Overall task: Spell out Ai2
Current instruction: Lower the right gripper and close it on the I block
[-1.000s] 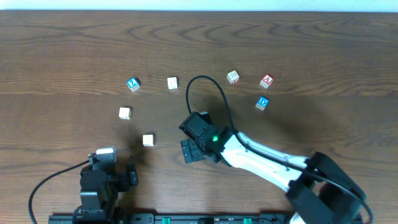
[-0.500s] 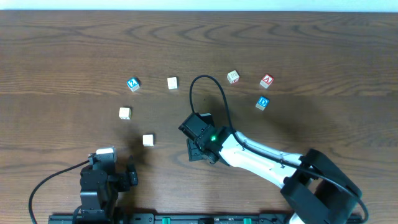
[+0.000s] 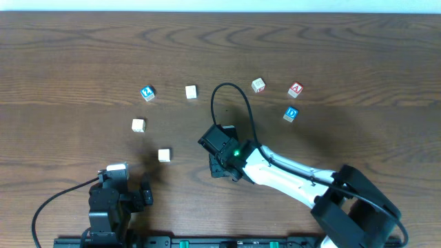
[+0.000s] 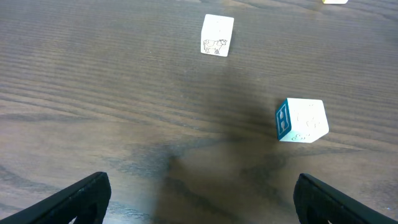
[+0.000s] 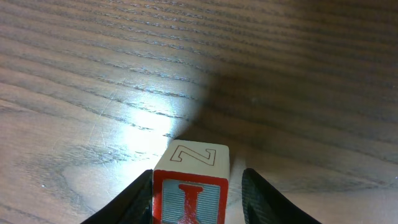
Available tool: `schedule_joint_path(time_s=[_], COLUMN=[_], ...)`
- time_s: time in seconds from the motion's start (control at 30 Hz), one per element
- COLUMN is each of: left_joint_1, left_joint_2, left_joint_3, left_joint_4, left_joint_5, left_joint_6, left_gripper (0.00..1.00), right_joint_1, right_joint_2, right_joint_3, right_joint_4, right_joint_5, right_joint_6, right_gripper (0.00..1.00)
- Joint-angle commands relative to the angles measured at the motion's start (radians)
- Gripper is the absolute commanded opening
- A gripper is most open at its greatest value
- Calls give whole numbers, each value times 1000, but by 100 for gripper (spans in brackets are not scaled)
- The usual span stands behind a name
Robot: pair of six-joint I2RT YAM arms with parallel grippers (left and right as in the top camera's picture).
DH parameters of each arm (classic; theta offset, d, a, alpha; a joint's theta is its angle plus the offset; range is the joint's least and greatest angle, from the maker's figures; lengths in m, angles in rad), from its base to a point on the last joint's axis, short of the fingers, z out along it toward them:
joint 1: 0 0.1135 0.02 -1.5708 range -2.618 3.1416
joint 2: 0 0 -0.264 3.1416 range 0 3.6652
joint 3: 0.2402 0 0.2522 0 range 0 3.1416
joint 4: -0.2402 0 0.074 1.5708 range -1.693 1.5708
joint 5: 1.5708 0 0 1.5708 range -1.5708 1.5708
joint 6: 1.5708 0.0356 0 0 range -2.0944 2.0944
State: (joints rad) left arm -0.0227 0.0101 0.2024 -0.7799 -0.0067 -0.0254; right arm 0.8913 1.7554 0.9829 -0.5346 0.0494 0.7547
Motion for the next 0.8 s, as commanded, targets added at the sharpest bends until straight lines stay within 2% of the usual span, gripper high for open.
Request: schedule_joint_path(time_s=[0.0, 0.77], left_joint_1=[-3, -3], left_joint_2=[-6, -6], left_joint_3=[-23, -23], left_joint_4=[-33, -33], left_joint_5=[-7, -7], left_joint_6=[3, 3], left_gripper=[95, 95], right_joint_1=[-5, -5], right_joint_2=[-2, -2], right_joint_3=[16, 16], right_joint_4=[-1, -11], right_joint_5=[14, 29], right_joint_6=[8, 8], right_gripper=[44, 31])
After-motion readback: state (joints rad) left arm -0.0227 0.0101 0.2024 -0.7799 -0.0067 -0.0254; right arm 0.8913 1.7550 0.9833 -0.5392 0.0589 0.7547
